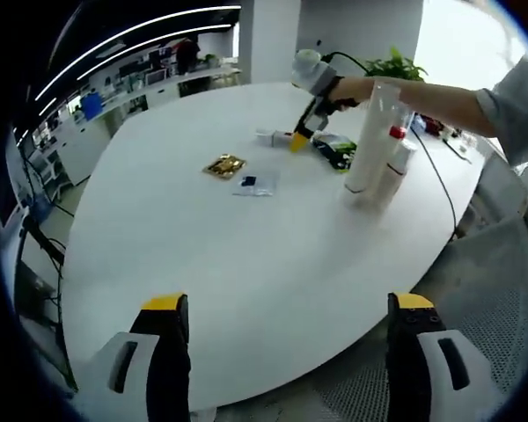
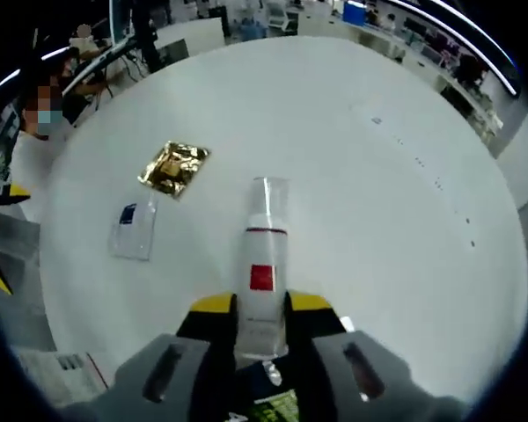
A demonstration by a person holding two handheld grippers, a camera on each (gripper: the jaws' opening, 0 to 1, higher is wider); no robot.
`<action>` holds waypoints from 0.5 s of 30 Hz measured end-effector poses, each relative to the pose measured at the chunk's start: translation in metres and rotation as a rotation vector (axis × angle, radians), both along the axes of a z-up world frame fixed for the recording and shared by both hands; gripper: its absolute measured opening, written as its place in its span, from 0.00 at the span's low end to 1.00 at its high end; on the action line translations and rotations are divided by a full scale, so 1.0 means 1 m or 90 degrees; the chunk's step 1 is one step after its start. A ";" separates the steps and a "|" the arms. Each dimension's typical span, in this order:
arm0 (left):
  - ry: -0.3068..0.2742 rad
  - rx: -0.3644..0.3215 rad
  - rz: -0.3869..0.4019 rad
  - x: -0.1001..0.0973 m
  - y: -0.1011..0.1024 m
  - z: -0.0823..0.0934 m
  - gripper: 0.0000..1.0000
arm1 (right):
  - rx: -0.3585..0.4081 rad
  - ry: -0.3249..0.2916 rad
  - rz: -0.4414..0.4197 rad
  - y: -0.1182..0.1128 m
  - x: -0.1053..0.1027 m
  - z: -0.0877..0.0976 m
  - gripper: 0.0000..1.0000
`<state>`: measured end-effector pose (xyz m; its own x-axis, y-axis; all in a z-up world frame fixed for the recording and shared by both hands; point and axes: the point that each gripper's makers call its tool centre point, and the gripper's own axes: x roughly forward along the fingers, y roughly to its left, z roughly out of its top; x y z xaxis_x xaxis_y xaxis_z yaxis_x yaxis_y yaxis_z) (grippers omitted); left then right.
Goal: Arrange the skincare products in the storage area until every visible bottle or jar stands upright without overlapping.
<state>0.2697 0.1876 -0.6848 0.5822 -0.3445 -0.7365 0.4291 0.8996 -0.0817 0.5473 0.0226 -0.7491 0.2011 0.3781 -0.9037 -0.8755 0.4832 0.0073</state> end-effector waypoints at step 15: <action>-0.010 0.010 0.021 -0.008 -0.007 0.009 0.91 | 0.117 0.067 0.000 -0.003 -0.008 0.005 0.18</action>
